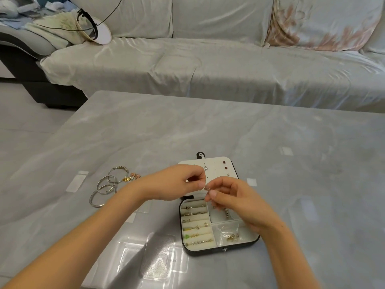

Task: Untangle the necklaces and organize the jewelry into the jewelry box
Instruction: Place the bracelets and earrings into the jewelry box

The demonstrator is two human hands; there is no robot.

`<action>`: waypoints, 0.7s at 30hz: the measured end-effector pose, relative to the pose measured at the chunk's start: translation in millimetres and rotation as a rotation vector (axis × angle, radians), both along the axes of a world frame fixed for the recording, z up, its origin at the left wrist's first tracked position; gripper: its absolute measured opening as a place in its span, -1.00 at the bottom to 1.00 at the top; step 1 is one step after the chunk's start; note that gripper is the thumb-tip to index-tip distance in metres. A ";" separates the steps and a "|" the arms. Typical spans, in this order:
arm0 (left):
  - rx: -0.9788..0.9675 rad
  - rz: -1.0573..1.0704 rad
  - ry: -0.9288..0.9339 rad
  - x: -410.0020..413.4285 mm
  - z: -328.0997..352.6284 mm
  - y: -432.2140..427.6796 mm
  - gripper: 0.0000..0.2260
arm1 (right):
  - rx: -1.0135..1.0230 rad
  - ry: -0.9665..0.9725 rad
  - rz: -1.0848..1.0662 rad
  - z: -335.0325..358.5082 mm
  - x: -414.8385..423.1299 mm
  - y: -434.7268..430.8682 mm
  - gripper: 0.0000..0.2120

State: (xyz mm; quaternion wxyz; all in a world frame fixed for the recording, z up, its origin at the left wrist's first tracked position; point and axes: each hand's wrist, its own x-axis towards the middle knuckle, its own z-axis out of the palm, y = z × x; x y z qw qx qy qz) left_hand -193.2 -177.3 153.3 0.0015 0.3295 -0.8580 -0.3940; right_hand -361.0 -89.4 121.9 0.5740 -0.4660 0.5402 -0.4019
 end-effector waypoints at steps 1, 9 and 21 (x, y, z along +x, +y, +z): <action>-0.059 -0.026 -0.057 -3.1 1.7 -1.0 -0.85 | -0.020 0.061 -0.018 -0.1 -1.2 0.4 -0.86; -0.247 -0.186 -0.358 -24.8 24.9 -11.4 -0.83 | -0.174 0.412 -0.097 10.9 9.8 -5.1 -0.92; -0.073 0.064 0.148 -21.8 12.8 -11.8 -0.92 | -0.159 0.051 -0.357 15.7 10.1 -6.9 -0.92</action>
